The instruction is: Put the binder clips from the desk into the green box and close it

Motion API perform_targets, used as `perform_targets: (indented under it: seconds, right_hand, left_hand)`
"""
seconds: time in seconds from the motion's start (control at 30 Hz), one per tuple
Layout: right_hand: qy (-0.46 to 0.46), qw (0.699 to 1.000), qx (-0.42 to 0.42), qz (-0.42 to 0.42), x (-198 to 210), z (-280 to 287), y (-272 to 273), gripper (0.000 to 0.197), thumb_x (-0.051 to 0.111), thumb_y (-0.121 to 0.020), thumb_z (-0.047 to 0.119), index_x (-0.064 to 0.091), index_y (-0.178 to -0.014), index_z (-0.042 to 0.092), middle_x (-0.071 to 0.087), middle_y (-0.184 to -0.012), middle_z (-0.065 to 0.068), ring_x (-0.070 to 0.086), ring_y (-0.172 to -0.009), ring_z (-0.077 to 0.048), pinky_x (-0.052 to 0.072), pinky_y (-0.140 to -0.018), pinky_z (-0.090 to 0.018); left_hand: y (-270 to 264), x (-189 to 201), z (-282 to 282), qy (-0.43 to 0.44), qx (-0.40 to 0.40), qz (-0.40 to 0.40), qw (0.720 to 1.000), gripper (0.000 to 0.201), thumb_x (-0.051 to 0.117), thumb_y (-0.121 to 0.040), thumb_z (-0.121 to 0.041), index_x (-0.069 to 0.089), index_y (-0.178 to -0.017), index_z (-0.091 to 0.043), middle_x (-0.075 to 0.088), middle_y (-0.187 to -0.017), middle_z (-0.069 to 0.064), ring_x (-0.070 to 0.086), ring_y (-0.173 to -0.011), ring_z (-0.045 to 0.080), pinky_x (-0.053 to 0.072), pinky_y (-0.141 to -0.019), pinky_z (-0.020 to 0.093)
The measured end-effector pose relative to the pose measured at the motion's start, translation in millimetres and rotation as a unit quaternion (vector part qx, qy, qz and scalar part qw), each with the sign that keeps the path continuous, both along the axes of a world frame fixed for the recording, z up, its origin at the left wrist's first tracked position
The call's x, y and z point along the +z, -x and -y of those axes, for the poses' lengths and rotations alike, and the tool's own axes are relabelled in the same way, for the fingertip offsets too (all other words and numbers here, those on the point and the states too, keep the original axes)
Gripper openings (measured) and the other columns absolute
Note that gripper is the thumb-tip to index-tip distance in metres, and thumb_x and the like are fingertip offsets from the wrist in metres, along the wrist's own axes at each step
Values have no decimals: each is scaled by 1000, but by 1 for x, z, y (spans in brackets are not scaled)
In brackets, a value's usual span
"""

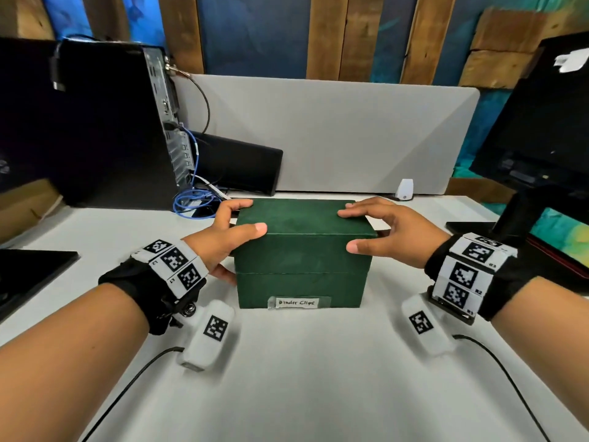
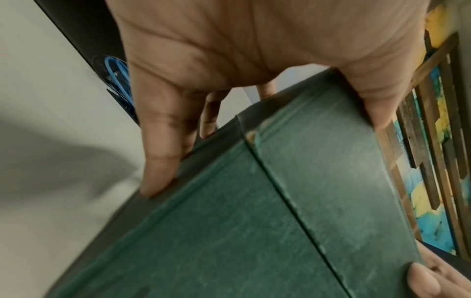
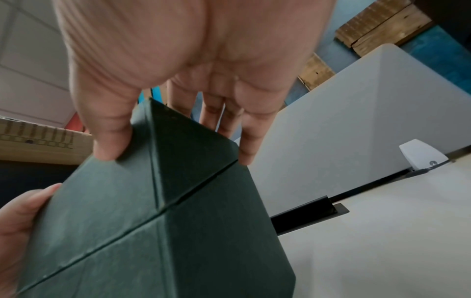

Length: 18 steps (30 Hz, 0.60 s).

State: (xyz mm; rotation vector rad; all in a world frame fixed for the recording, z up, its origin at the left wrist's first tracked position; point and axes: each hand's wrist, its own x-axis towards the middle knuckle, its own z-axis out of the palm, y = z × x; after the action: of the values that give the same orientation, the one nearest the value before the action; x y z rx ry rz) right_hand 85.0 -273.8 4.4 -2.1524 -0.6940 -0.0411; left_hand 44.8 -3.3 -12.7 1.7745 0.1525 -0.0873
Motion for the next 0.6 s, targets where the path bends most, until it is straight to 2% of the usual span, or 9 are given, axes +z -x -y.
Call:
perform_targets:
  seconds: [0.07, 0.13, 0.17, 0.23, 0.3, 0.4, 0.47, 0.53, 0.6]
  right_hand:
    - [-24, 1000, 5, -16, -1, -2, -11, 45, 79, -70, 16, 62, -98, 46, 52, -115, 22, 49, -113, 9, 45, -94, -19]
    - [-28, 999, 9, -27, -3, -3, -19, 46, 79, -70, 15, 62, -99, 46, 50, -117, 22, 47, -117, 8, 43, -99, -24]
    - [-27, 999, 10, -33, -3, -3, -23, 47, 79, -69, 14, 61, -100, 45, 49, -118, 23, 45, -118, 10, 41, -100, -23]
    - [-33, 998, 13, -46, -2, -4, -31, 50, 80, -69, 12, 61, -102, 45, 48, -119, 24, 42, -115, 19, 39, -100, -16]
    - [-29, 998, 17, -55, -2, -4, -35, 53, 80, -69, 11, 59, -103, 45, 48, -120, 23, 39, -113, 26, 37, -99, -9]
    - [-10, 998, 18, -64, 0, -3, -38, 57, 81, -69, 13, 57, -106, 48, 46, -125, 23, 34, -117, 26, 33, -104, -14]
    - [30, 996, 23, -77, 6, -2, -36, 57, 80, -70, 18, 53, -107, 52, 43, -127, 26, 32, -123, 21, 31, -110, -22]
    - [75, 993, 26, -87, 19, -2, -32, 55, 78, -72, 23, 49, -108, 53, 43, -128, 23, 34, -128, 9, 29, -115, -29]
    - [89, 992, 14, -90, 41, 1, -28, 53, 76, -74, 25, 49, -109, 52, 46, -130, 17, 41, -128, -1, 31, -114, -34]
  left_hand:
    - [-10, 0, -2, 2, 2, -6, 1000, 41, 61, -86, -30, 35, -114, -46, 50, -100, -17, 59, -89, 11, 58, -62, 44]
    - [-17, 1, -3, 8, -5, -10, 1000, 51, 67, -75, -34, 36, -112, -48, 50, -102, -17, 60, -91, 13, 57, -60, 43]
    - [-20, 1, -3, 13, -8, -17, 1000, 51, 66, -72, -35, 36, -110, -50, 51, -104, -16, 60, -92, 14, 57, -60, 42]
    - [-27, 5, -5, 13, -8, -31, 999, 49, 66, -79, -31, 34, -112, -49, 52, -105, -12, 59, -91, 13, 56, -59, 40]
    - [-31, 6, -7, 11, -14, -40, 999, 53, 67, -78, -30, 33, -115, -49, 52, -105, -10, 59, -89, 11, 55, -54, 34]
    - [-36, 9, -10, 3, -14, -48, 999, 51, 62, -86, -18, 31, -117, -45, 51, -104, -11, 57, -94, 13, 52, -56, 27]
    - [-35, 15, -9, -9, -19, -65, 998, 55, 66, -83, -19, 31, -116, -46, 51, -109, -7, 53, -104, 18, 51, -65, 31]
    - [-34, 26, -10, -15, -40, -92, 995, 64, 75, -66, -36, 32, -109, -57, 49, -118, -1, 56, -104, 20, 55, -75, 40]
    - [-29, 37, -16, -44, -67, -103, 991, 67, 73, -66, -41, 29, -110, -63, 45, -126, 1, 60, -97, 12, 52, -79, 35]
